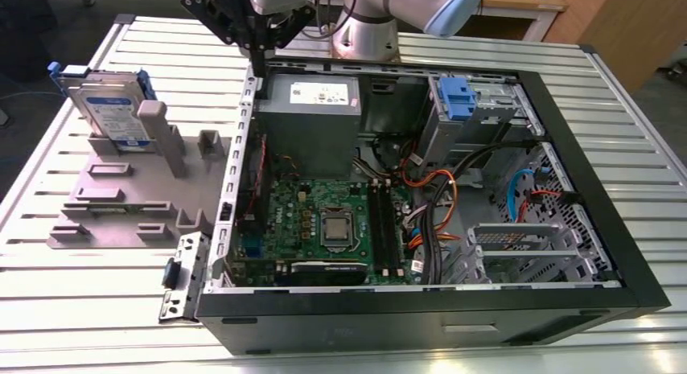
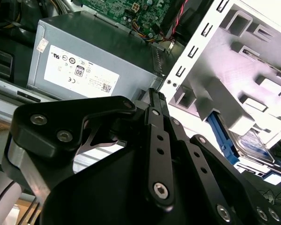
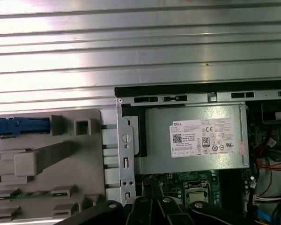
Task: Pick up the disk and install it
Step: 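Reach for the disk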
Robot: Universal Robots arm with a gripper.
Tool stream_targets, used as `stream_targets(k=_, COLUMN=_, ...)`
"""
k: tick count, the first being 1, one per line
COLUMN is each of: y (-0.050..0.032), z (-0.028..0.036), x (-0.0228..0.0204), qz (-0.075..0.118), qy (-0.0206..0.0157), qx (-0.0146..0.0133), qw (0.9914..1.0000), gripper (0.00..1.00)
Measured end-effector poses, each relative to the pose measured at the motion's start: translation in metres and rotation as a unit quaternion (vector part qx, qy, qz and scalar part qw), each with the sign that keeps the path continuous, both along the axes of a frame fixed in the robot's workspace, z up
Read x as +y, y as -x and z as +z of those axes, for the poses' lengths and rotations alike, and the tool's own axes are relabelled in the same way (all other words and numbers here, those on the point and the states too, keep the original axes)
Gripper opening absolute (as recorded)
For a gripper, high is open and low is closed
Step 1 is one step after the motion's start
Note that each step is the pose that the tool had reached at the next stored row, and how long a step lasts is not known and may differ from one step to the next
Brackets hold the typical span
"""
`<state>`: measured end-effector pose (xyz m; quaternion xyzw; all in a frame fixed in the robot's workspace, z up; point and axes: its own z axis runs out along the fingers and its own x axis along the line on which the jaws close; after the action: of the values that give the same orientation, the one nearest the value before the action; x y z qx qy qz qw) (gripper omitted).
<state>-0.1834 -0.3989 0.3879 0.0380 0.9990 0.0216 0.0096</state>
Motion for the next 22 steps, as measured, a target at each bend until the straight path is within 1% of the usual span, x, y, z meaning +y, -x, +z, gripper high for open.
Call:
stream_targets(k=12, y=0.0019, z=-0.0003, x=0.0, qz=0.0, qy=0.0, qx=0.0001, qw=1.0, gripper=0.11)
stream_targets(k=22, y=0.0061, z=-0.0003, x=0.0, qz=0.0, qy=0.0, qx=0.0001, qw=1.0, gripper=0.11)
